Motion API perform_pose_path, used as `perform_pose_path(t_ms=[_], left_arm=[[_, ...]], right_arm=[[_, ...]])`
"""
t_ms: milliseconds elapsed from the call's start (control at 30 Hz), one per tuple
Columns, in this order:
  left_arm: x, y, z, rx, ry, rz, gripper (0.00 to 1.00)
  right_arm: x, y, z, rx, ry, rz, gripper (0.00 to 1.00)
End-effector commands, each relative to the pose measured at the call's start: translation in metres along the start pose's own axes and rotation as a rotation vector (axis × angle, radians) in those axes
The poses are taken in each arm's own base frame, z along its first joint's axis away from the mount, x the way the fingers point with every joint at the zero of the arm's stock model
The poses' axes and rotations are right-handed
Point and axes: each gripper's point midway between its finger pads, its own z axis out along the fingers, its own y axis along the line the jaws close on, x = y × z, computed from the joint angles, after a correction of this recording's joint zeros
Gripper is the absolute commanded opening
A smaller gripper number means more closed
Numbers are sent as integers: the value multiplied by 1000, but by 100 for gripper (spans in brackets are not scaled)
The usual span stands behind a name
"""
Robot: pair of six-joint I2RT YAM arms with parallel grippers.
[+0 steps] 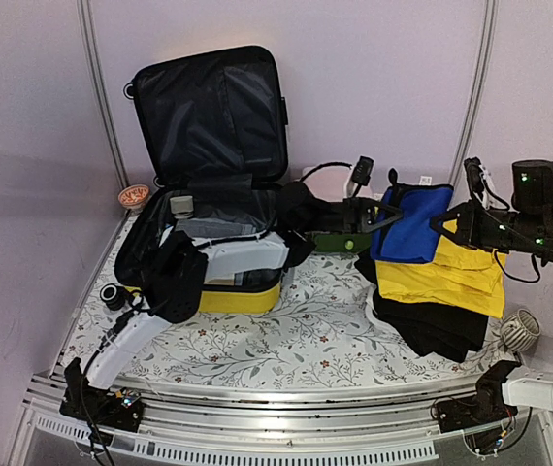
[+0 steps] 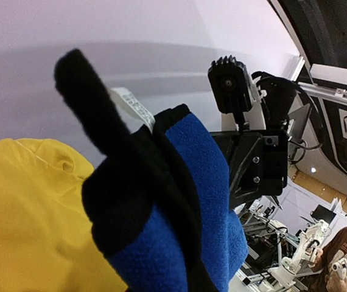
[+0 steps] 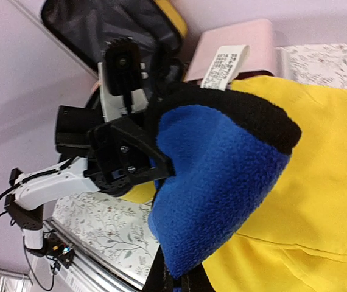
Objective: Open, take out, and arrange the luggage
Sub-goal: Place the makeup bag in the bin.
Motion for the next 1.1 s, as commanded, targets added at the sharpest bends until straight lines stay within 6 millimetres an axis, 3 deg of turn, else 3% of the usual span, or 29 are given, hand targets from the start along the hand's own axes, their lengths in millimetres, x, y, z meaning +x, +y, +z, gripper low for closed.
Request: perform_pose_path(t_ms=[0, 100, 167, 333, 433, 500, 567, 633, 700, 733, 800, 833, 933, 1067], left_arm=[[-9, 7, 16, -45, -29, 2, 11], [-2, 25, 11, -151, -11, 13, 29], [-3, 28, 5, -204, -4, 24, 50], [-28, 25, -17, -393, 1, 78, 88], [-44, 18, -38, -518, 6, 123, 92], [-53, 12, -55, -604, 12, 152, 92], [-60, 7, -75, -702, 30, 156, 94], [-63, 8, -103, -823, 62, 157, 94], [-61, 12, -138, -965, 99, 143, 95], [-71, -1, -154, -1026, 97, 161, 96], [-72, -7, -194, -1157, 115, 159, 97], [-71, -10, -218, -1238, 122, 151, 97], [-72, -30, -289, -1401, 94, 109, 96], [-56, -48, -391, -1622, 56, -15, 91]], right_arm=[[35, -69, 4, 279, 111, 81, 1], [27, -94, 7, 351, 77, 104, 1], [21, -108, 12, 376, 66, 116, 1], [8, -134, 18, 454, 71, 102, 1], [4, -143, 16, 498, 65, 89, 5], [4, -148, 16, 523, 76, 83, 28], [4, -155, 15, 564, 92, 75, 36], [-4, -160, 9, 616, 80, 66, 49], [-17, -154, 2, 616, 40, 49, 53], [-23, -150, 0, 606, 20, 40, 54], [-27, -143, 5, 563, 21, 25, 54], [-42, -130, 3, 519, -9, 12, 54], [-56, -113, 10, 428, -24, -16, 54], [-75, -66, 20, 177, -77, -73, 55]])
